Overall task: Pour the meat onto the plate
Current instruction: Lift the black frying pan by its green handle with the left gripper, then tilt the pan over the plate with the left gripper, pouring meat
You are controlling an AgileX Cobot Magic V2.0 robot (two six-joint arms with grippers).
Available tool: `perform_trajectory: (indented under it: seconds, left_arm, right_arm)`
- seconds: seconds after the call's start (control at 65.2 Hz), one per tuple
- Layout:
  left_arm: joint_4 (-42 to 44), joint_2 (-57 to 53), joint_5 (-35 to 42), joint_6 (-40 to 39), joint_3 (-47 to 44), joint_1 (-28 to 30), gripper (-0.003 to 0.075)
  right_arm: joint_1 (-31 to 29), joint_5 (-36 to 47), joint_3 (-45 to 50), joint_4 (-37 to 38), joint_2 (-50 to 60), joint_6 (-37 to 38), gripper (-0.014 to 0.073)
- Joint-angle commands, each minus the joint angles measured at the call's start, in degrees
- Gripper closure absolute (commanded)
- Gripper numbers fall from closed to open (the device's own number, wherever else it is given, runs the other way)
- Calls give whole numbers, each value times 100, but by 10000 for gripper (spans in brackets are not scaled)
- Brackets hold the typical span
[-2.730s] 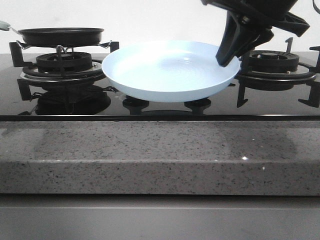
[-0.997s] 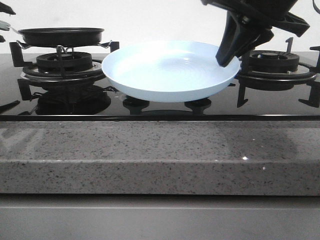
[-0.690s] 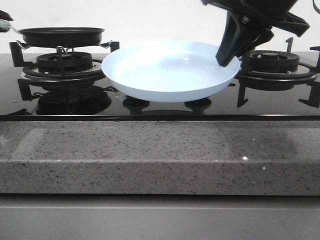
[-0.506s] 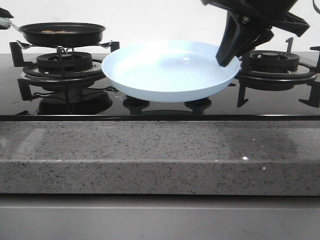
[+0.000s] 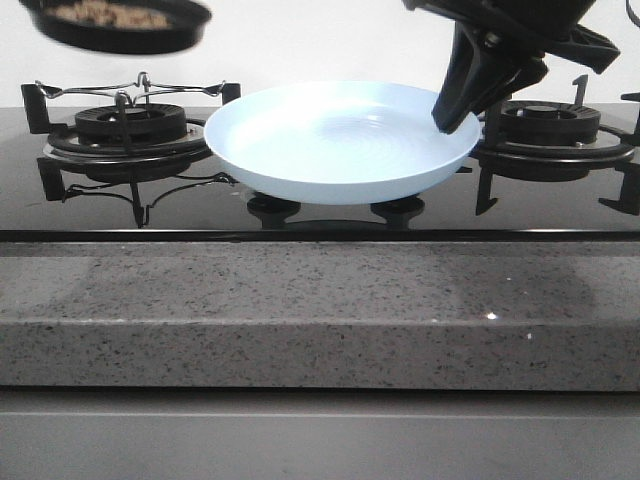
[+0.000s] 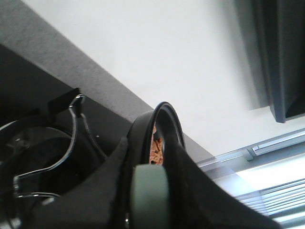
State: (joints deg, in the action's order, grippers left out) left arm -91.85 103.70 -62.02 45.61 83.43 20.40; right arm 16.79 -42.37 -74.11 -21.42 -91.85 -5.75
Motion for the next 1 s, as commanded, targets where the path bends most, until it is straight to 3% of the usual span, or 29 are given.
perform_trajectory:
  seconds: [0.0,0.383,0.813,0.982]
  left_arm:
    - [-572,-694,-303,89,98,-22,741]
    - [-537,-2039,207,1024,-1081,-831,741]
    - [-112,-2162,920,1650,-1110,-2221,741]
    - [-112,-2162,1146,2447,-1070,-2707,741]
  right_arm:
    - [-17,187,-153,-110,239,-81,662]
    - [-17,187,-153,-110,239,-81,662]
    - [-17,187,-153,-110,239,-81,662]
    - [-17,187,-153,-110,239,-81,662]
